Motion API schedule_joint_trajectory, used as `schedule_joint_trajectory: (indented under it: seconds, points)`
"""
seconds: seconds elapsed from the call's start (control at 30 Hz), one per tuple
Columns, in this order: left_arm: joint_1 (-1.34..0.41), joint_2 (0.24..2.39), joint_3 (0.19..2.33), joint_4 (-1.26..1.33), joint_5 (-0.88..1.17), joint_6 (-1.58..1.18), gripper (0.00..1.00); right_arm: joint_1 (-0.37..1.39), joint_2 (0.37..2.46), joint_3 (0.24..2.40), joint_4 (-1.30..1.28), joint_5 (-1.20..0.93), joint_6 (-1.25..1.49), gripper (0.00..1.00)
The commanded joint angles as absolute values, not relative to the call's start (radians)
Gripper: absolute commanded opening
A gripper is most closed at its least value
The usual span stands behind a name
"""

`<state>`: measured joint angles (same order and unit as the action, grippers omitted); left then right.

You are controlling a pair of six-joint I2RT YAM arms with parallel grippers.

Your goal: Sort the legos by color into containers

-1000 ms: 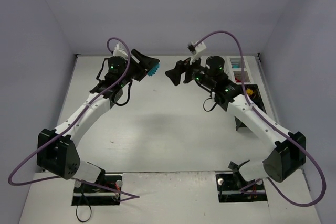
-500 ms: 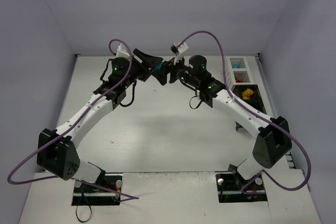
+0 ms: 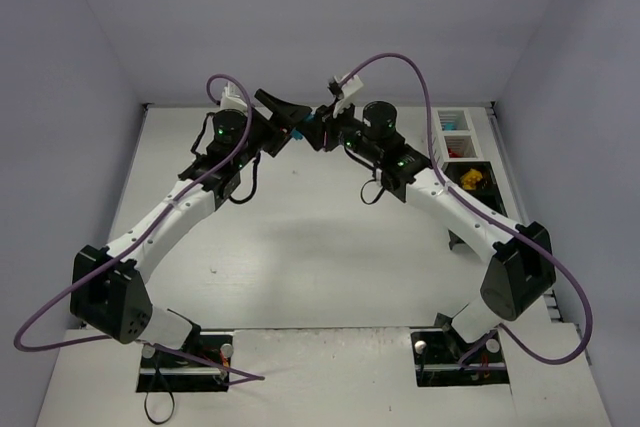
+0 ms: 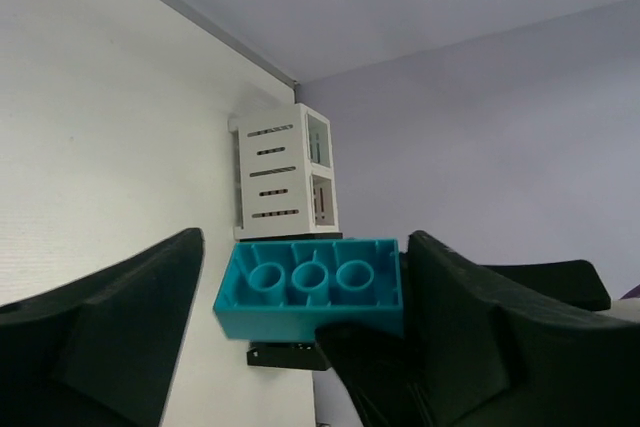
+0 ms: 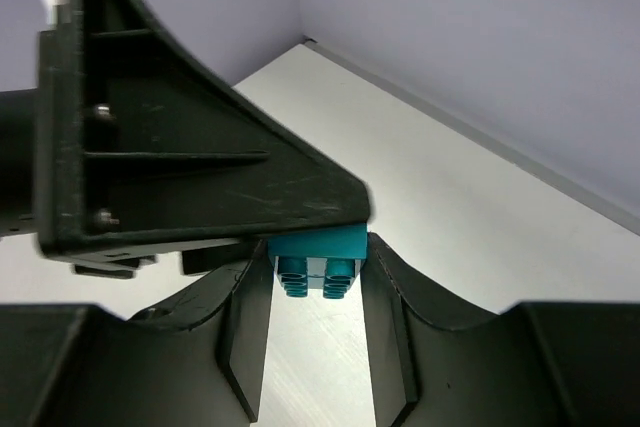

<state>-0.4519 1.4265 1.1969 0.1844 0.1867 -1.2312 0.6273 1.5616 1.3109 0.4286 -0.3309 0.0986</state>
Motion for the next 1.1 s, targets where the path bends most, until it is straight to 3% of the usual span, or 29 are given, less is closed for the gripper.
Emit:
schedule_joint_trajectory:
  seconds: [0.0,0.2,0.33,0.53,1.07]
  points:
    - [-0.45,1.394,1.229,0.218,0.155,-1.195,0.81,0.585,1.534,1.315,0.483,-0.278,0.063,0.0]
    - [-0.382,1.359,1.187,0.146,0.092,-1.126,0.82,0.442,1.523,1.269,0.407,-0.215,0.0,0.0]
    - [-0.324,1.292,1.158,0.016,0.022,-0.948,0.82,0.293,1.54,1.259,0.38,-0.071,-0.072,0.0]
    - [-0.318,1.172,1.088,-0.136,-0.021,-0.697,0.82,0.077,1.633,1.319,0.377,-0.045,-0.066,0.0]
    - [-0.319,0.942,0.988,-0.399,-0.117,-0.528,0.82,-0.089,1.832,1.424,0.353,-0.057,-0.023,0.0]
